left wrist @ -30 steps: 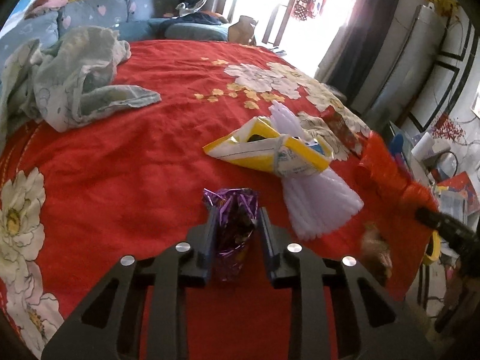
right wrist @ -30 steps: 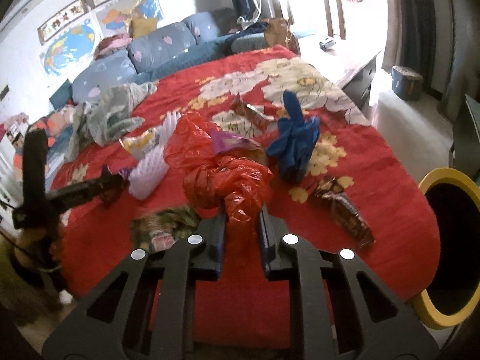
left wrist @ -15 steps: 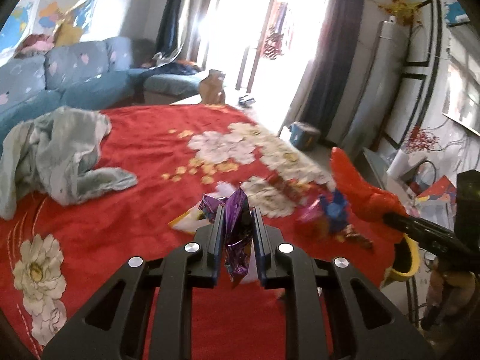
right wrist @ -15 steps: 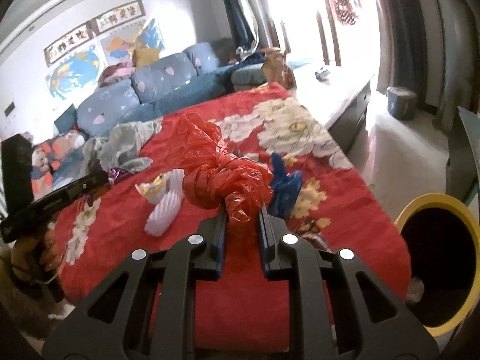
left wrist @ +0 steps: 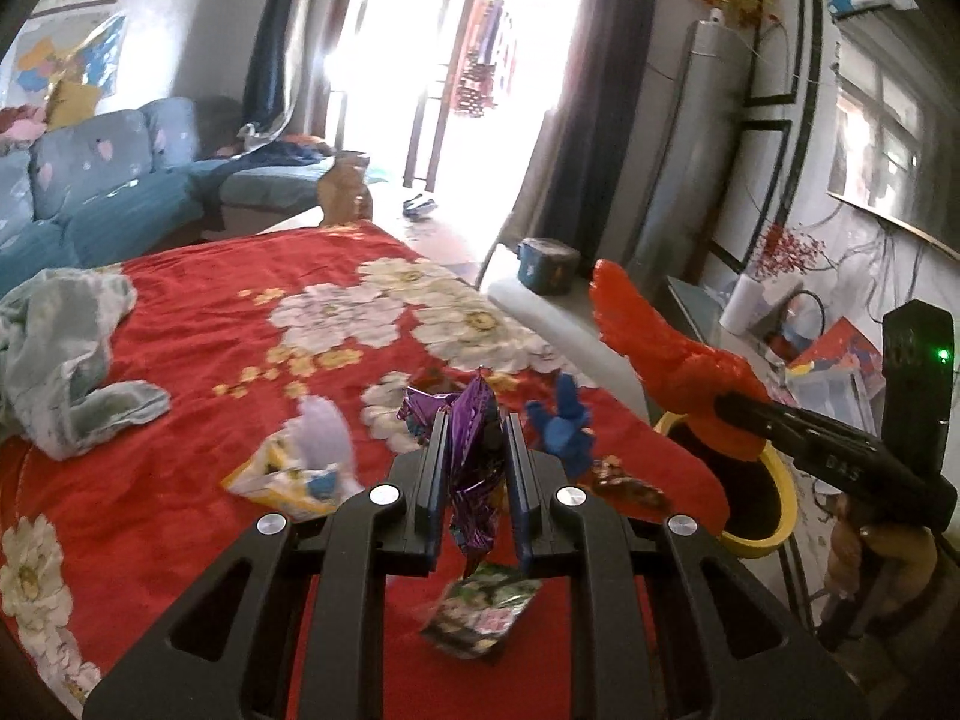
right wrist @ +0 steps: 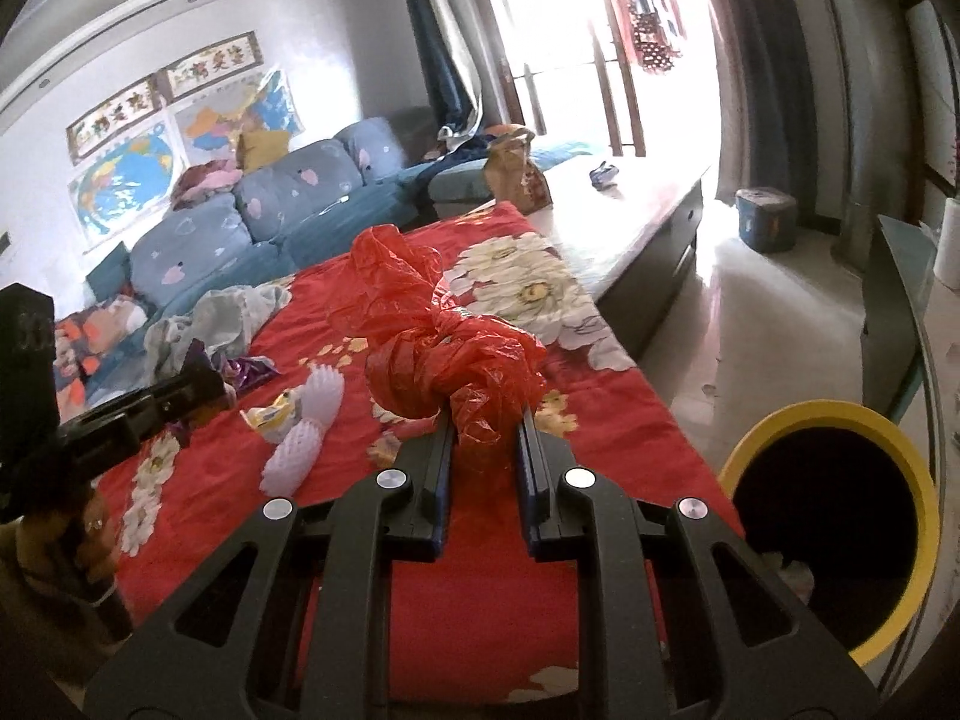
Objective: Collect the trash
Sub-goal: 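Carry the purple wrapper and red plastic bag over the bin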
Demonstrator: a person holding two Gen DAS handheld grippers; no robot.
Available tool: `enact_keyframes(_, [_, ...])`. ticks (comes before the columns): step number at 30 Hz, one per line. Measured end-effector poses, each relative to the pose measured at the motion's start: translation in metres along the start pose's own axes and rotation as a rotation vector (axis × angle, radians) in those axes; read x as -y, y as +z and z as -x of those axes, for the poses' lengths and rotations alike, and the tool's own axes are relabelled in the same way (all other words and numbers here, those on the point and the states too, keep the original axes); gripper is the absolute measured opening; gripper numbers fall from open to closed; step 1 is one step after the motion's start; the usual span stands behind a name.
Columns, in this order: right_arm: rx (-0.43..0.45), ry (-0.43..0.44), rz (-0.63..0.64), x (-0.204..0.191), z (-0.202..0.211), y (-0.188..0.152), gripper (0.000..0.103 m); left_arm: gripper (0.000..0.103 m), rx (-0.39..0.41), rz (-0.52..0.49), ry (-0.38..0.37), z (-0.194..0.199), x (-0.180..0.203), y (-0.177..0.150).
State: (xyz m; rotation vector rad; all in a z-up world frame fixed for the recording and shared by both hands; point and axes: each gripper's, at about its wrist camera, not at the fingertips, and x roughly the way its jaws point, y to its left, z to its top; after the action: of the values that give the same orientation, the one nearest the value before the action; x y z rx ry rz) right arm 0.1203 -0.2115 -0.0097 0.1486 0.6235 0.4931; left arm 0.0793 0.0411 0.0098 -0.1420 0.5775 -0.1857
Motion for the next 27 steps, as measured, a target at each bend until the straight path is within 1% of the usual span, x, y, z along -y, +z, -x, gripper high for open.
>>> enact_keyframes(14, [0.026, -0.068, -0.044, 0.028, 0.013, 0.000, 0.012, 0.017, -0.014, -0.048, -0.082, -0.023, 0.043, 0.003])
enact_keyframes(22, [0.044, -0.133, -0.065, 0.050, 0.021, -0.001, 0.012, 0.017, -0.025, -0.074, -0.136, -0.035, 0.072, 0.002])
enact_keyframes(27, [0.042, -0.193, -0.078, 0.063, 0.024, -0.003, 0.012, 0.017, -0.040, -0.092, -0.172, -0.045, 0.092, -0.002])
